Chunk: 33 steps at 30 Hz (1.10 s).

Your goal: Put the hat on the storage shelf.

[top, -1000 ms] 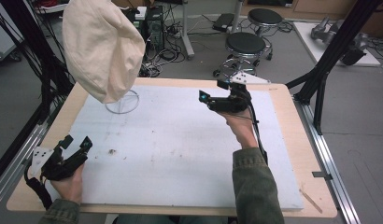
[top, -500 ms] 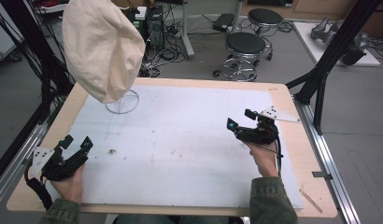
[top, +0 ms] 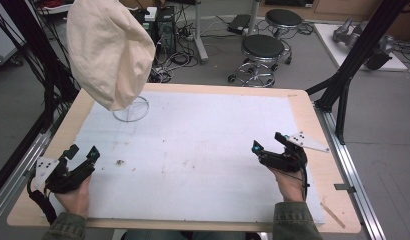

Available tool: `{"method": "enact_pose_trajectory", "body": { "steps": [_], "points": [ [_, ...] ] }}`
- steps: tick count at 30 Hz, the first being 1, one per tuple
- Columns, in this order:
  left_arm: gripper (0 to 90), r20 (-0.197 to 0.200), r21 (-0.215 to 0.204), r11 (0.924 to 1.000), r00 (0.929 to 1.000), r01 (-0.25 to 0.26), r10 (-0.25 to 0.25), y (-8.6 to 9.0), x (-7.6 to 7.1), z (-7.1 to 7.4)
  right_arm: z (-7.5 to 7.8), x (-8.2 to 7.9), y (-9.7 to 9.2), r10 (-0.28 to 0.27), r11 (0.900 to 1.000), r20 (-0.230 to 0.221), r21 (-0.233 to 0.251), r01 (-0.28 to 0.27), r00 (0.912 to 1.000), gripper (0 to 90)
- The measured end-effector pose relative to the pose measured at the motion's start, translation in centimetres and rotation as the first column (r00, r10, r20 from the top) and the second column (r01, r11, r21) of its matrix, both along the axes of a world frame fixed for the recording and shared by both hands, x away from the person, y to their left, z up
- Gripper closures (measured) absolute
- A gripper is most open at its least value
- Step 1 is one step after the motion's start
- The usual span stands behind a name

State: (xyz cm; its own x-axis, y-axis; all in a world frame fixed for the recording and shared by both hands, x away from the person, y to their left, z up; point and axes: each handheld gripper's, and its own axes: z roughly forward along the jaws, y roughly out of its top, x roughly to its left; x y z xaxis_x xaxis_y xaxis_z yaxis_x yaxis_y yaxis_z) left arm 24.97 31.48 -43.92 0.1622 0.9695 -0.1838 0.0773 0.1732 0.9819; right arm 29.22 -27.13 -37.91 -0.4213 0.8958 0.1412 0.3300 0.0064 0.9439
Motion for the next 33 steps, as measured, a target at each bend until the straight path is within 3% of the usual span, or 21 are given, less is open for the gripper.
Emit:
{"method": "enact_pose_trajectory", "body": {
  "steps": [7, 11, 14, 19, 21, 25, 26, 27, 28, 29, 31, 33],
  "points": [
    [28.2, -0.001, 0.002, 1.0, 1.0, -0.005, 0.005, -0.1, 0.1, 0.0, -1.3, -1.1, -0.2, -0.123, 0.9924, 0.015, -0.004, 0.123, 0.9924, 9.2],
    [28.2, -0.002, 0.003, 1.0, 1.0, -0.008, 0.008, -0.1, 0.1, 0.0, -2.0, -1.8, -0.1, -0.197, 0.9799, 0.044, -0.021, 0.198, 0.9794, 9.2],
    [28.2, -0.002, 0.001, 1.0, 1.0, -0.009, 0.009, -0.1, 0.2, 0.0, -2.6, -2.3, 0.1, -0.279, 0.9589, 0.062, -0.037, 0.281, 0.9583, 9.2],
    [28.2, -0.005, 0.003, 1.0, 1.0, -0.007, 0.007, -0.2, 0.2, 0.0, -3.0, -3.0, 0.4, -0.367, 0.9267, 0.109, -0.043, 0.373, 0.9238, 9.2],
    [28.2, -0.005, 0.002, 1.0, 1.0, -0.007, 0.007, -0.2, 0.2, -0.1, -3.2, -3.3, 0.4, -0.405, 0.9109, 0.119, -0.035, 0.411, 0.9066, 9.2],
    [28.2, -0.006, 0.0, 1.0, 1.0, -0.002, 0.002, -0.2, 0.2, -0.1, -3.2, -3.6, 0.4, -0.487, 0.8689, 0.134, -0.027, 0.494, 0.8633, 9.2],
    [28.2, -0.008, -0.002, 1.0, 1.0, -0.002, 0.002, -0.2, 0.2, -0.1, -3.3, -3.7, 0.4, -0.495, 0.8634, 0.138, -0.03, 0.504, 0.8576, 9.2],
    [28.2, -0.007, -0.003, 1.0, 1.0, 0.0, 0.0, -0.2, 0.2, -0.1, -3.3, -3.6, 0.5, -0.5, 0.8591, 0.143, -0.041, 0.51, 0.854, 9.2],
    [28.1, -0.009, -0.004, 1.0, 1.0, 0.001, -0.001, -0.2, 0.2, -0.1, -3.6, -3.7, 0.7, -0.496, 0.861, 0.155, -0.039, 0.507, 0.8543, 9.3],
    [28.2, -0.009, -0.006, 1.0, 1.0, 0.002, -0.002, -0.2, 0.2, -0.1, -3.9, -3.6, 0.8, -0.491, 0.8625, 0.159, -0.051, 0.504, 0.8567, 9.2],
    [28.2, -0.009, -0.007, 1.0, 1.0, 0.005, -0.005, -0.2, 0.2, -0.1, -4.3, -3.4, 1.0, -0.469, 0.8741, 0.136, -0.068, 0.481, 0.8725, 9.2],
    [28.1, -0.01, -0.008, 0.9999, 0.9999, 0.008, -0.009, -0.2, 0.2, -0.1, -4.4, -3.4, 1.0, -0.472, 0.8721, 0.139, -0.073, 0.484, 0.8709, 9.3]
  ]
}}
